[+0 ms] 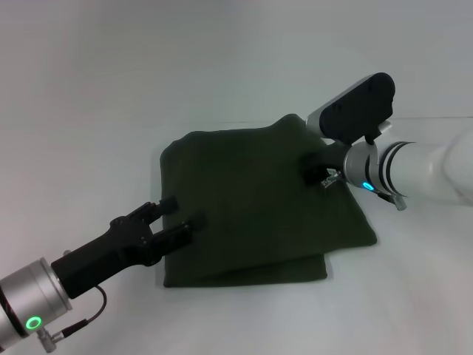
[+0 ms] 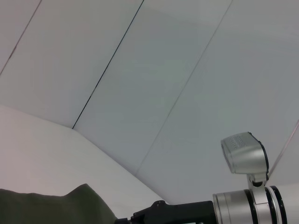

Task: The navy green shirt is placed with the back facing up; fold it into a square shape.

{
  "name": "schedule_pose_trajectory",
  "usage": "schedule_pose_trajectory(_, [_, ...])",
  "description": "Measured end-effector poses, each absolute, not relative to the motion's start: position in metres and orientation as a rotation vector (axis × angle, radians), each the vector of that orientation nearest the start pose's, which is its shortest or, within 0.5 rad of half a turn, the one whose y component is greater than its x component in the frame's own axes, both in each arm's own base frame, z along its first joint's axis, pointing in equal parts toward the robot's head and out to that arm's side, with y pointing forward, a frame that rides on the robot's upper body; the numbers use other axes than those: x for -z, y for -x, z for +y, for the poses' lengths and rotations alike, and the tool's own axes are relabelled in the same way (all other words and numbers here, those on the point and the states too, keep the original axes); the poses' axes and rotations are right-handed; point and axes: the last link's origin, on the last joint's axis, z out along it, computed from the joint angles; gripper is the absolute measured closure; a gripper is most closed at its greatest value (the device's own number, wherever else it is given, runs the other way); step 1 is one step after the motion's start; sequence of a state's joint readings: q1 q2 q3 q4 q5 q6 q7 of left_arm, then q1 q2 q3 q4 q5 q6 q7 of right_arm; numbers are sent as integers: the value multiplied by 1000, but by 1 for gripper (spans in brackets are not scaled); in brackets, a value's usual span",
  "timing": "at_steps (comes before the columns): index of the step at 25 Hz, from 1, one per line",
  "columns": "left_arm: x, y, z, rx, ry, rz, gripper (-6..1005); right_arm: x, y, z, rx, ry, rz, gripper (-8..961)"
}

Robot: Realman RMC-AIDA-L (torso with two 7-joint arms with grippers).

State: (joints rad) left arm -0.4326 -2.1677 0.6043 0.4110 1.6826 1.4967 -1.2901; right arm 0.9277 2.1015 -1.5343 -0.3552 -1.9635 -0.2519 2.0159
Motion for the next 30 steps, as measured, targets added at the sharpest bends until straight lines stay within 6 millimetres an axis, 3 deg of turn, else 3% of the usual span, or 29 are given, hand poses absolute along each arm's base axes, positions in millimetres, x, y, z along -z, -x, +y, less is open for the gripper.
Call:
schedule_pose_trajectory(11, [36, 270, 305, 1182, 2302, -945, 125, 70, -207, 457, -125, 2164, 698, 940])
schedule_pose_trajectory(19, [34, 265, 310, 1195, 2298, -928, 124, 54, -223, 447, -244, 2127, 844, 938])
schedule_pose_trajectory(30, [33, 265, 312, 1200, 2290, -927, 125, 16, -252, 436, -393, 2149, 1092, 594])
